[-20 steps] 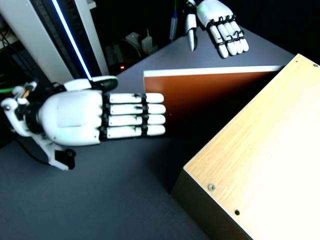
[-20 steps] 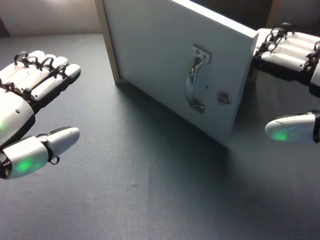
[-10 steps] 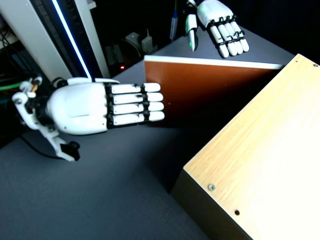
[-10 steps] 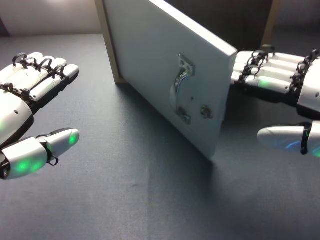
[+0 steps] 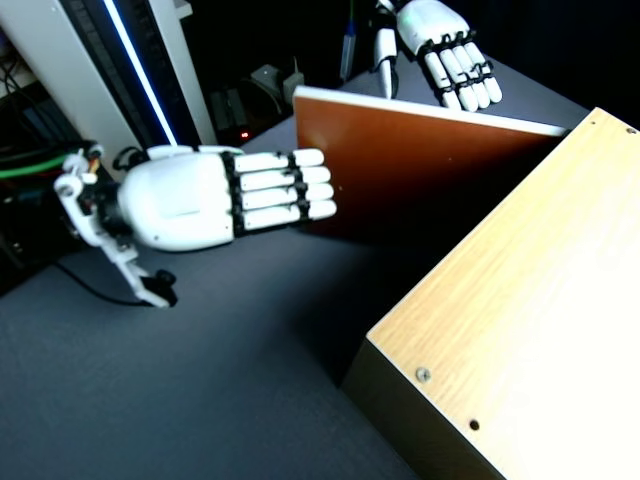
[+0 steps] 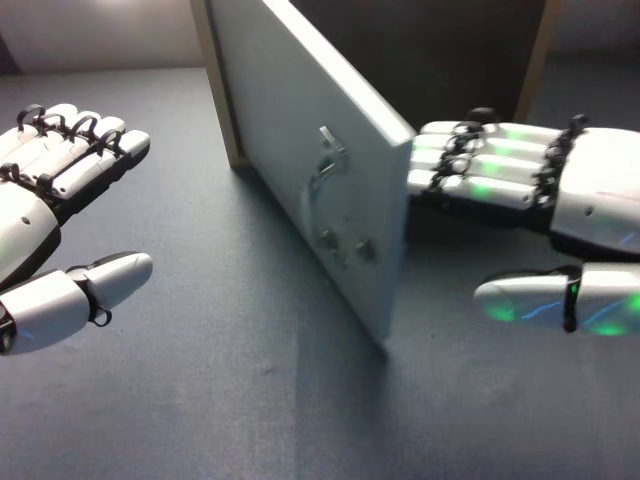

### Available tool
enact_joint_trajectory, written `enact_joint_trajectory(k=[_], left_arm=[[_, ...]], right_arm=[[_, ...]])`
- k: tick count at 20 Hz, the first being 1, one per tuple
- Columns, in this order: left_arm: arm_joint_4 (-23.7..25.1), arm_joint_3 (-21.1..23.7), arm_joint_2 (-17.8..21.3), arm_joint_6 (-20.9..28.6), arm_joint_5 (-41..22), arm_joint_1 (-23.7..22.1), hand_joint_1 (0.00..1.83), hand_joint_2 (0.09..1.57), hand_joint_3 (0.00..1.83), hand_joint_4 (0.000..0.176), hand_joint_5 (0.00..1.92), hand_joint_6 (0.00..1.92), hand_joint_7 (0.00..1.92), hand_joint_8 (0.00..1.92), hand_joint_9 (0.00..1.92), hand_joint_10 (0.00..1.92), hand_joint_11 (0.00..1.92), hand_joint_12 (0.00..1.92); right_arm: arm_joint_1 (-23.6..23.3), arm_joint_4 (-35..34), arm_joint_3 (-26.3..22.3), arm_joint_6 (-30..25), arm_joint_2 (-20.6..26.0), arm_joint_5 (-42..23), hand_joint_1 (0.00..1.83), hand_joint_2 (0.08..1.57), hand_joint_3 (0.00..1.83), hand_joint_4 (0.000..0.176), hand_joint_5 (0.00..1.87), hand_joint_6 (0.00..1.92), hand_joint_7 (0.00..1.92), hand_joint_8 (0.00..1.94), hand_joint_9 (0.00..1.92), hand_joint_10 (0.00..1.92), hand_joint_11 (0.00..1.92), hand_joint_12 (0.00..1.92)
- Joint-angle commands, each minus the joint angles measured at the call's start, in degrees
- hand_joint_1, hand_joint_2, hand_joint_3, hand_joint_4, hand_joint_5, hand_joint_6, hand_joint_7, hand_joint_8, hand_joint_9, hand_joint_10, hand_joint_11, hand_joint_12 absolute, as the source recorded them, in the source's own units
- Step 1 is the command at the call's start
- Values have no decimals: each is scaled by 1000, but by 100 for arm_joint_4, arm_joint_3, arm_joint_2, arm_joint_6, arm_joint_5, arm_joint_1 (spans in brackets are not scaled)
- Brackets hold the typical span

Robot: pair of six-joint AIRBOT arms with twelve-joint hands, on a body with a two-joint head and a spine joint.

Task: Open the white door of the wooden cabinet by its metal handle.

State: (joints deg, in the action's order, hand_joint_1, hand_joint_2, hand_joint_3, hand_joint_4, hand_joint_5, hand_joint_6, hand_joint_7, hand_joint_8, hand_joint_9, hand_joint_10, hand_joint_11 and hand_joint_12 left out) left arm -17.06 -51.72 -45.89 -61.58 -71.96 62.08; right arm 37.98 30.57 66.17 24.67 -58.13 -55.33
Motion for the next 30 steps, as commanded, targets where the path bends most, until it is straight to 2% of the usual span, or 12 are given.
enact_joint_trajectory(k=[1, 10, 14, 15, 16, 17, 20, 23, 26, 27, 29, 30], left_arm=[[-23, -38, 39, 14, -763, -19, 0, 1371, 0, 0, 98, 10, 61, 11, 49, 9, 79, 32], [-58, -49, 43, 14, -773, -6, 0, 1307, 0, 0, 108, 4, 44, 0, 23, 0, 62, 31], [-57, -53, 46, 14, -761, -6, 0, 1437, 17, 0, 32, 0, 0, 0, 0, 0, 0, 0], [-57, -54, 46, 14, -761, -6, 0, 1376, 0, 0, 14, 0, 0, 0, 0, 0, 0, 0], [-57, -54, 46, 14, -761, -6, 0, 1446, 20, 0, 0, 0, 0, 0, 0, 0, 0, 0], [-57, -55, 46, 14, -760, -6, 0, 1422, 7, 0, 0, 0, 0, 0, 0, 0, 2, 1], [-58, -57, 41, 15, -755, -7, 0, 1435, 4, 0, 137, 10, 73, 7, 26, 4, 44, 46], [-58, -58, 37, 16, -746, -12, 0, 1464, 12, 0, 91, 0, 26, 0, 0, 0, 7, 43], [-57, -58, 36, 16, -744, -17, 0, 1509, 27, 0, 68, 1, 11, 0, 0, 0, 5, 52], [-56, -58, 36, 16, -737, -17, 0, 1535, 0, 0, 78, 6, 27, 9, 15, 6, 0, 192], [-56, -63, 36, 16, -724, -19, 0, 1552, 0, 0, 66, 2, 32, 4, 4, 0, 0, 172], [-55, -69, 32, 16, -722, -22, 0, 1525, 0, 0, 92, 3, 61, 0, 35, 2, 0, 261]], right_arm=[[-81, -182, 4, -60, -20, -614, 0, 1545, 0, 0, 14, 0, 1, 0, 0, 0, 0, 0], [-429, 160, 192, -146, -502, -436, 0, 1555, 4, 0, 36, 8, 0, 0, 0, 0, 0, 0], [-543, 327, 237, -241, -702, -395, 0, 1526, 0, 0, 20, 5, 0, 0, 0, 0, 0, 0], [-561, 353, 246, -251, -746, -395, 0, 1534, 0, 0, 31, 9, 11, 4, 0, 0, 0, 0], [-584, 389, 258, -266, -802, -395, 0, 1551, 5, 0, 7, 2, 3, 0, 0, 0, 0, 0], [-602, 399, 264, -273, -848, -395, 20, 1550, 2, 0, 6, 1, 0, 0, 0, 0, 0, 0], [-725, 507, 285, -297, -1009, -386, 283, 1503, 0, 0, 81, 7, 57, 7, 0, 0, 3, 1], [-814, 579, 294, -309, -1104, -361, 211, 1522, 4, 0, 63, 4, 58, 5, 0, 0, 1, 0], [-844, 579, 335, -309, -1245, -362, 271, 1499, 0, 0, 9, 2, 32, 5, 0, 0, 0, 0], [-856, 579, 349, -309, -1289, -362, 265, 1500, 0, 0, 6, 0, 34, 3, 1, 0, 0, 0], [-898, 613, 363, -309, -1341, -362, 88, 1537, 9, 0, 0, 0, 14, 3, 0, 0, 0, 0], [-921, 642, 368, -309, -1358, -362, 91, 1544, 4, 0, 31, 5, 51, 8, 18, 3, 13, 5]])
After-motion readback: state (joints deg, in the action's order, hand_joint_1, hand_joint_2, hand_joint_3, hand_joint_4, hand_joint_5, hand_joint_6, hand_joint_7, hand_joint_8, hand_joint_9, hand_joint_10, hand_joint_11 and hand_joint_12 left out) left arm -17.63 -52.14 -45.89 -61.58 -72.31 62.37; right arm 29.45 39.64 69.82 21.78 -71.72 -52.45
